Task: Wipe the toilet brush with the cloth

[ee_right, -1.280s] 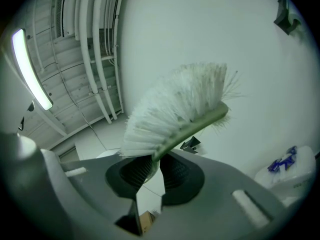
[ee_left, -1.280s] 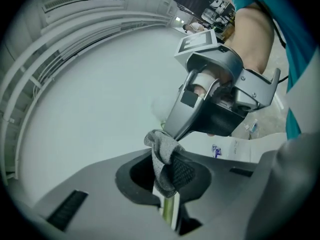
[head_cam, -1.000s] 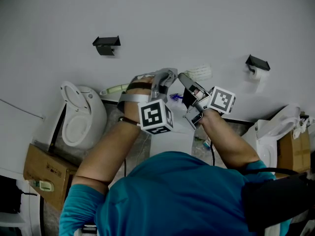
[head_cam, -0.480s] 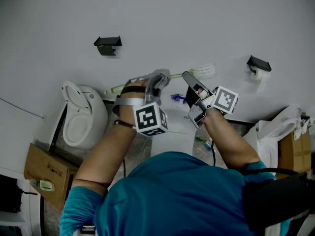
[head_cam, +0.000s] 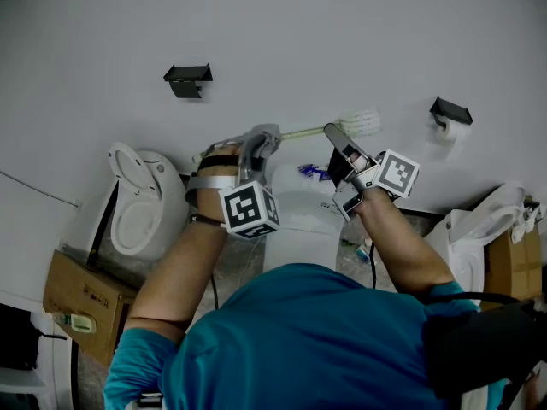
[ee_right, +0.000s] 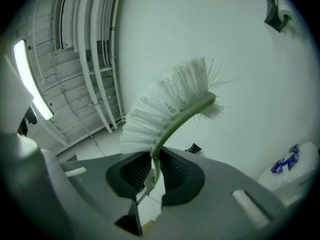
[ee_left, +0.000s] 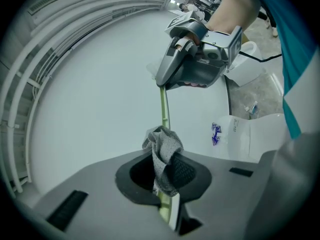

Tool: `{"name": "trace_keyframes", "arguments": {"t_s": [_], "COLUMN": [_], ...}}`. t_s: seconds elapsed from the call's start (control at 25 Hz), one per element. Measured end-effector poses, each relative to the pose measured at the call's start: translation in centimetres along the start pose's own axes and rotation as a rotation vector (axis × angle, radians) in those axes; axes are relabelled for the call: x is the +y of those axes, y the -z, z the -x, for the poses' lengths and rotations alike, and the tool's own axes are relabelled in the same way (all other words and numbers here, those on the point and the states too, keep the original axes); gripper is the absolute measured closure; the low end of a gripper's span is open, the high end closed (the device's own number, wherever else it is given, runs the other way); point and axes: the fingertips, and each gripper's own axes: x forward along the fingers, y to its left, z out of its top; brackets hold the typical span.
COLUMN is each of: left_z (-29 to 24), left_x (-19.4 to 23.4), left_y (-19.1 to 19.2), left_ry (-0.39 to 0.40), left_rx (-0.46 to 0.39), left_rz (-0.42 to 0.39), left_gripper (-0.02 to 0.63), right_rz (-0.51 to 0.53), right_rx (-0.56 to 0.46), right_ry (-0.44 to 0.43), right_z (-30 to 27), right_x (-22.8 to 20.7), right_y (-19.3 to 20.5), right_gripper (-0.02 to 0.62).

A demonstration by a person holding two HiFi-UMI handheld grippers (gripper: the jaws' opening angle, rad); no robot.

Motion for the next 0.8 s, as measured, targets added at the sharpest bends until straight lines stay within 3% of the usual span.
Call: {"name": "trace_keyframes", "arguments": {"t_s": [0.8], "left_z": [0.9], "left_x": [0.0], "left_y": [6.0], "left_ry": [-0.015], "left_rx": [0.108], "left_rz": [0.027], "left_gripper": [0.568], "right_rz": [-0.002], "right_rx": [-0.046], "right_ry": [0.006], "right_z": [1.2], "right_x": [-1.1], "right_y": [-1.9], "right_gripper": [0.537]}}
